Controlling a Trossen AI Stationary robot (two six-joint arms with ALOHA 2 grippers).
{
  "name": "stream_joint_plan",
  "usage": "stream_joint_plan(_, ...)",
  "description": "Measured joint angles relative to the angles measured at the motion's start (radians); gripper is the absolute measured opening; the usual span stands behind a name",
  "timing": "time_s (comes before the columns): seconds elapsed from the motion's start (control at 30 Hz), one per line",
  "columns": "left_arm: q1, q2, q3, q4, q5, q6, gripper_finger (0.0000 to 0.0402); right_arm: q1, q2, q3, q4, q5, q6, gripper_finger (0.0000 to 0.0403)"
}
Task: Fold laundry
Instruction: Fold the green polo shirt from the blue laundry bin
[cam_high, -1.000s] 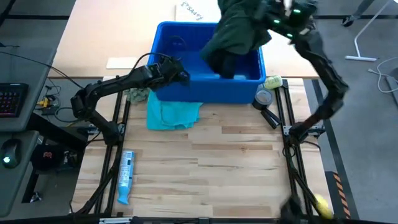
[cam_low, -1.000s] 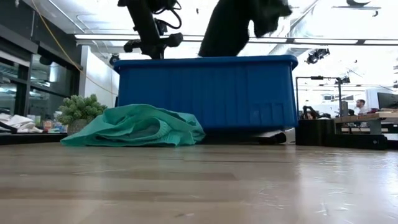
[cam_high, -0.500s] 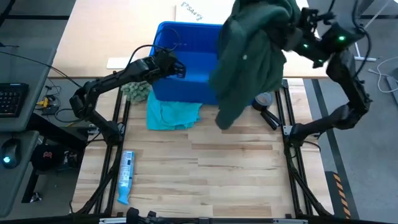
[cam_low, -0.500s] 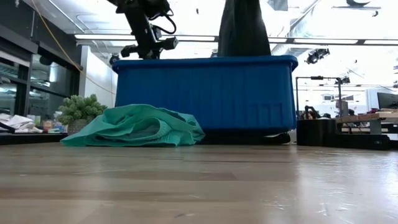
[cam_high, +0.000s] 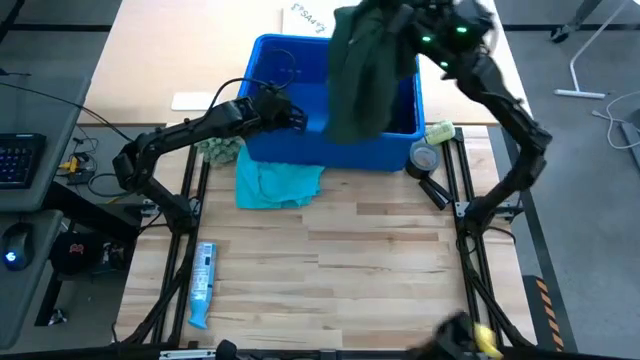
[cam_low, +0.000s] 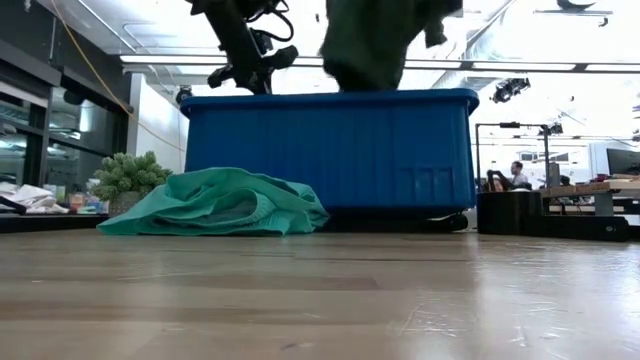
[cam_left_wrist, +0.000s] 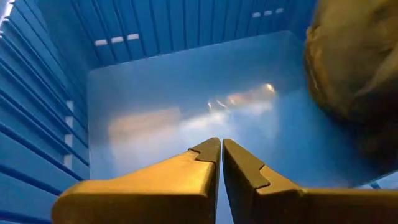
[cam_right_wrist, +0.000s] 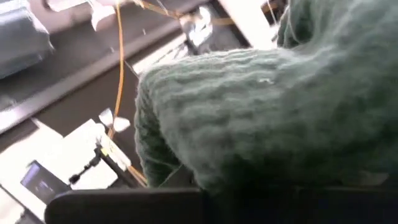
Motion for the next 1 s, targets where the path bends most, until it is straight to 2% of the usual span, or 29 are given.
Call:
stream_joint_plan(0.2,0.007,0.0,0.0,0.038,0.002,0.016,0.0,-0.024,0.065,-0.002,-0.001,-0.123,0.063,0.0001)
stream_joint_plan(0.37,0.054,-0.011,0.046,0.147,0.054,0.117,0.0,-0.034,0.053,-0.002,-0.002,-0.141,0.036,0.0001)
stream_joint_plan(0.53,0.102,-0.043,0.153,0.153,0.11,0.222,0.0006,-0.068,0.029,-0.002,-0.042,-0.14,0.018,0.0001)
stream_joint_plan(0.6,0.125,-0.054,0.2,0.156,0.186,0.229,0.0017,-0.079,0.025,0.0,-0.055,-0.14,0.017,0.0001)
stream_joint_plan(0.77,0.167,-0.065,0.263,0.219,0.568,0.157,0.0068,-0.094,0.024,0.0,-0.068,-0.158,0.017,0.0001)
stream_joint_plan(0.83,0.168,-0.063,0.263,0.245,0.673,0.127,0.0093,-0.094,0.024,0.0,-0.068,-0.161,0.017,0.0001)
stream_joint_plan(0.9,0.167,-0.061,0.263,0.255,0.729,0.104,0.0119,-0.094,0.024,0.0,-0.068,-0.166,0.017,0.0001)
stream_joint_plan(1.0,0.162,-0.061,0.263,0.256,0.756,0.108,0.0153,-0.094,0.024,0.0,-0.068,-0.187,0.017,0.0001)
